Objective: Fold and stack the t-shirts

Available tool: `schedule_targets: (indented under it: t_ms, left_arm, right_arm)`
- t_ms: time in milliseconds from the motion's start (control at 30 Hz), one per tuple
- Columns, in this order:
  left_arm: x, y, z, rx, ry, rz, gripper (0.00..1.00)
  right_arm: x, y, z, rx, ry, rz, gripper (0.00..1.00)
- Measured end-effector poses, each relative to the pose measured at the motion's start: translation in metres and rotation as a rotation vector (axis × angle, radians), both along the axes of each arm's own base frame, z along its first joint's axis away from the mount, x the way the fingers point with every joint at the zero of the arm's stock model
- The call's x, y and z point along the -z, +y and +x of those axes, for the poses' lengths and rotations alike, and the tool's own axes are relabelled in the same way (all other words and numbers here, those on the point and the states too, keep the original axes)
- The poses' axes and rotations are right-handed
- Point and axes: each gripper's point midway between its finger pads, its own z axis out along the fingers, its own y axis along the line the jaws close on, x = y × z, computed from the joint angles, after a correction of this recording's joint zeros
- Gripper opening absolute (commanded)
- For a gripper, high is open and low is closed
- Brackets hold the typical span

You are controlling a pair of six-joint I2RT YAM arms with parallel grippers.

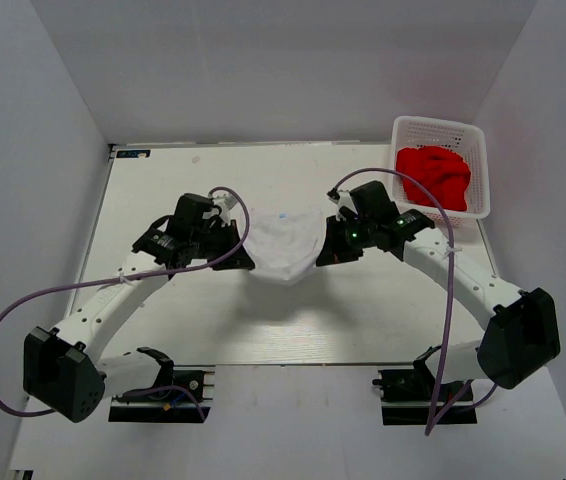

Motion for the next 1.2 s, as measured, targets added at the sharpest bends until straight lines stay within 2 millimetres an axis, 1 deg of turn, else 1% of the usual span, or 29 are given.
schedule_targets:
  t_ms: [133, 267, 467, 567, 700, 867, 1000, 1200]
  left_arm:
    - [-0.009, 0.001, 0.012, -0.036, -0.021, 0.02, 0.0]
    - [-0.01, 0.003, 0.032, -0.101, -0.02, 0.053, 0.0]
    - [-0.008, 0.018, 0.066, -0.265, -0.038, 0.137, 0.0]
    - [-0.01, 0.021, 0.084, -0.32, -0.06, 0.159, 0.0]
    - [-0.003, 0.023, 0.105, -0.38, -0.065, 0.196, 0.0]
    - [0.017, 0.029, 0.126, -0.447, -0.035, 0.252, 0.0]
    - [0.026, 0.033, 0.155, -0.5, -0.025, 0.284, 0.0]
    - [0.038, 0.027, 0.199, -0.523, -0.027, 0.288, 0.0]
  right_arm:
    - [-0.011, 0.002, 0.008, 0.015, -0.029, 0.012, 0.0]
    - [-0.023, 0.003, 0.021, 0.039, -0.07, 0.029, 0.0]
    - [-0.034, 0.009, 0.049, 0.078, -0.094, 0.05, 0.0]
    - [-0.035, 0.012, 0.066, 0.098, -0.089, 0.057, 0.0]
    - [-0.026, 0.016, 0.081, 0.099, -0.045, 0.081, 0.0]
    - [-0.008, 0.017, 0.093, 0.104, 0.035, 0.125, 0.0]
    - [0.002, 0.014, 0.108, 0.127, 0.071, 0.158, 0.0]
    - [0.024, 0.007, 0.137, 0.166, 0.103, 0.175, 0.0]
